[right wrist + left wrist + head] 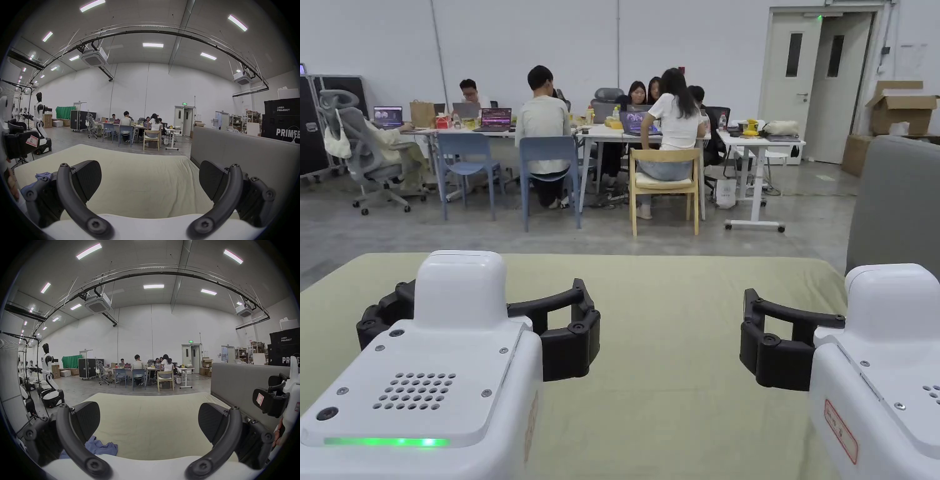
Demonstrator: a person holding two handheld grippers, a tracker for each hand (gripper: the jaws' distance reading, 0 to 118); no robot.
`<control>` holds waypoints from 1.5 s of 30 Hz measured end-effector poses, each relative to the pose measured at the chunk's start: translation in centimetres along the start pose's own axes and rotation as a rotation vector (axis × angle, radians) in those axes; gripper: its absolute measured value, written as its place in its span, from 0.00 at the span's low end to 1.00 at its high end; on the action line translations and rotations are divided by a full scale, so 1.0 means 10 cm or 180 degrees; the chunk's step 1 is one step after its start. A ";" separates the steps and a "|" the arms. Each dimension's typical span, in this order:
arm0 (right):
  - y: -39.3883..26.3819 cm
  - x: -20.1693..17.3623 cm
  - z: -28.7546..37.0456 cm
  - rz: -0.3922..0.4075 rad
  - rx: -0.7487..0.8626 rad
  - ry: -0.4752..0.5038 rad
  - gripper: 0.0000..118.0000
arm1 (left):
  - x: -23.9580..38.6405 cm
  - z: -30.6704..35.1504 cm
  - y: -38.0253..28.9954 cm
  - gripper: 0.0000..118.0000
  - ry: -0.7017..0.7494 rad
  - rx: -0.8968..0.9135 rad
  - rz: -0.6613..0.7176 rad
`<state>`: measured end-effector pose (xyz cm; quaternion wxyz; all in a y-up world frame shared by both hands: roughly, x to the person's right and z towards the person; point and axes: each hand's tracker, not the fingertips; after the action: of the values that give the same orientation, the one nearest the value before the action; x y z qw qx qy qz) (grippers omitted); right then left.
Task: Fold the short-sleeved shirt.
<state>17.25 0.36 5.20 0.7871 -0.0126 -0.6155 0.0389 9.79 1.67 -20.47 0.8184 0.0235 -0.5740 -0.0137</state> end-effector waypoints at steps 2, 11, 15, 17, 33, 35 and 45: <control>0.00 0.00 0.00 0.0002 -0.0001 -0.0005 1.00 | 0.00 0.00 0.00 1.00 -0.0002 -0.0004 -0.0004; 0.02 -0.01 0.00 0.0008 0.0007 0.0005 1.00 | 0.00 0.01 0.01 1.00 -0.0003 0.0003 -0.0018; 0.03 -0.02 0.00 0.0020 0.0009 0.0004 1.00 | 0.00 0.01 0.02 1.00 -0.0006 0.0009 -0.0017; 0.03 -0.02 0.00 0.0023 0.0010 0.0002 1.00 | 0.00 0.01 0.02 1.00 -0.0010 0.0009 -0.0023; 0.00 0.03 -0.02 -0.0023 -0.0032 -0.0029 1.00 | 0.02 -0.01 0.01 1.00 0.0000 -0.0020 -0.0035; 0.00 0.03 -0.02 -0.0021 -0.0032 -0.0032 1.00 | 0.03 -0.01 0.01 1.00 -0.0007 -0.0019 -0.0038; 0.00 0.03 -0.01 -0.0028 -0.0037 -0.0029 1.00 | 0.05 -0.02 0.00 1.00 -0.0033 -0.0071 -0.0027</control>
<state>17.45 0.36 5.48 0.7843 -0.0143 -0.6194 0.0320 10.14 1.66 -20.09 0.8155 0.0167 -0.5780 -0.0238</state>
